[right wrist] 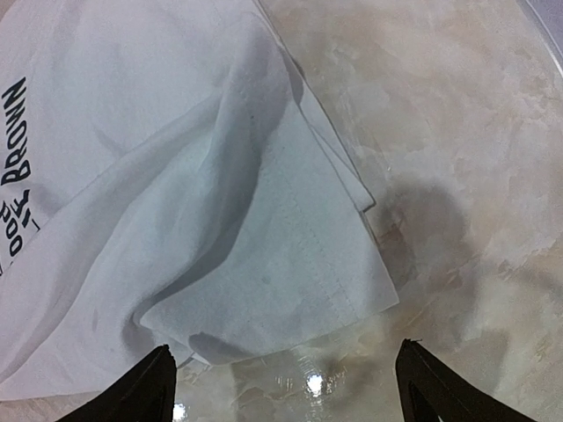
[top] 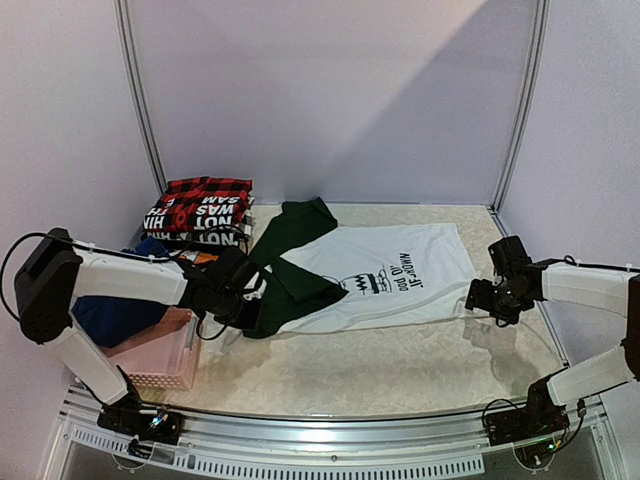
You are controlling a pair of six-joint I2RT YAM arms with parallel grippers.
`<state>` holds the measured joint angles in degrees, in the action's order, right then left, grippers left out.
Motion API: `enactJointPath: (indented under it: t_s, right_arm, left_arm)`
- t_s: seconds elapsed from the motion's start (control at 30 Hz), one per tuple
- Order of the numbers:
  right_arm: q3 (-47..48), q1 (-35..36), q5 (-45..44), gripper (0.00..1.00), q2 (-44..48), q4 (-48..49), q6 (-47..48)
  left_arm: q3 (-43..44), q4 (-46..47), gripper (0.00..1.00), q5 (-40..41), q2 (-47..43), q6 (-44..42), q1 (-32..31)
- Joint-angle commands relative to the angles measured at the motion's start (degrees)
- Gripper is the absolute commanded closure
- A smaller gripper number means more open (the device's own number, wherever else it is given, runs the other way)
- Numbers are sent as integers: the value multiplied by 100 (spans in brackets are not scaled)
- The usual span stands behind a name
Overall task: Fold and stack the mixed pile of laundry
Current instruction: Adjust the 1/3-folded T-shirt at the center of the board.
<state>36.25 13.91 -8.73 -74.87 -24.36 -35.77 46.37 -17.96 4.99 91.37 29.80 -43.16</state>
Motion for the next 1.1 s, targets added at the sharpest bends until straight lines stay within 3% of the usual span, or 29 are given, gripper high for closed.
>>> enactJointPath:
  t_s: [0.0, 0.2, 0.4, 0.63, 0.87, 1.07]
  right_arm:
    - [13, -21, -119, 13, -88, 4, -61]
    - [5, -19, -112, 14, -90, 0, -60]
    - [5, -20, -102, 14, -96, 8, -52]
    - [18, -20, -83, 14, -114, 5, -43]
    - [13, -22, -68, 14, -115, 15, -43]
    - [12, -21, -58, 14, -124, 12, -36]
  left_arm:
    - [267, -529, 98, 357, -292, -165, -62]
    - [474, -629, 97, 515, -224, -288, -32]
    - [537, -602, 86, 569, -119, -333, 42]
    - [413, -308, 94, 384, 100, -328, 69]
    - [380, -195, 69, 398, 276, -329, 101]
    - [448, 89, 66, 410, 652, -437, 242]
